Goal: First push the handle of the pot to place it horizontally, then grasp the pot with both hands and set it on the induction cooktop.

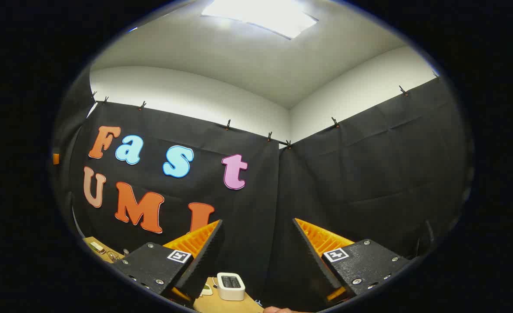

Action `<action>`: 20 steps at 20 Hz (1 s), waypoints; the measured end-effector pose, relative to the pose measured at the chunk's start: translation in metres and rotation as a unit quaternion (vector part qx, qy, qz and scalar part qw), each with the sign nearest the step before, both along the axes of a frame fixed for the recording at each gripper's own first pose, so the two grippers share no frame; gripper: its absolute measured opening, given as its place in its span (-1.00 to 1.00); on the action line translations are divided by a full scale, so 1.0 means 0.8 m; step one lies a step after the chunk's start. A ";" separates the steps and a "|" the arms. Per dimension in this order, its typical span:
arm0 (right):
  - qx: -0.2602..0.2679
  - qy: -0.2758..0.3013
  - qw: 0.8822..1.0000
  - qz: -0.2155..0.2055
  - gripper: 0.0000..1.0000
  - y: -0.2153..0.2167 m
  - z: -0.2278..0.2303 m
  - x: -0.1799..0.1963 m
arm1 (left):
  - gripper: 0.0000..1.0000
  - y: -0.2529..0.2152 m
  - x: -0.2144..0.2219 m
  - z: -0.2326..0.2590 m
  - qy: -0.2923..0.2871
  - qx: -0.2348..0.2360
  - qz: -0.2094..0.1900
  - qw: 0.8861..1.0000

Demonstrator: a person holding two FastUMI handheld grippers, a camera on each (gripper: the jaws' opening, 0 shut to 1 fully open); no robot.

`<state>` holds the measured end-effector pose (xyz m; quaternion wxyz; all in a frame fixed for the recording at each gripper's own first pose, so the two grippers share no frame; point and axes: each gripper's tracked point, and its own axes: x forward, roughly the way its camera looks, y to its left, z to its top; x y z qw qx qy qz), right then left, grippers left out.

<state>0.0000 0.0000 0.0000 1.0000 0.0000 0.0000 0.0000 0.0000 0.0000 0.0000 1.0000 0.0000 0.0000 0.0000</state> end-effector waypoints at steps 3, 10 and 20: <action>-0.002 -0.003 1.000 0.005 0.89 0.005 -0.001 0.002 | 0.77 0.003 0.000 -0.004 0.001 0.004 0.001 1.000; 0.004 -0.012 1.000 0.011 0.89 0.008 -0.001 0.008 | 0.77 0.000 0.003 -0.002 -0.011 -0.002 -0.005 1.000; 0.017 -0.017 0.999 0.027 0.89 -0.009 -0.005 0.010 | 0.77 -0.033 -0.013 0.009 -0.030 0.013 -0.008 0.999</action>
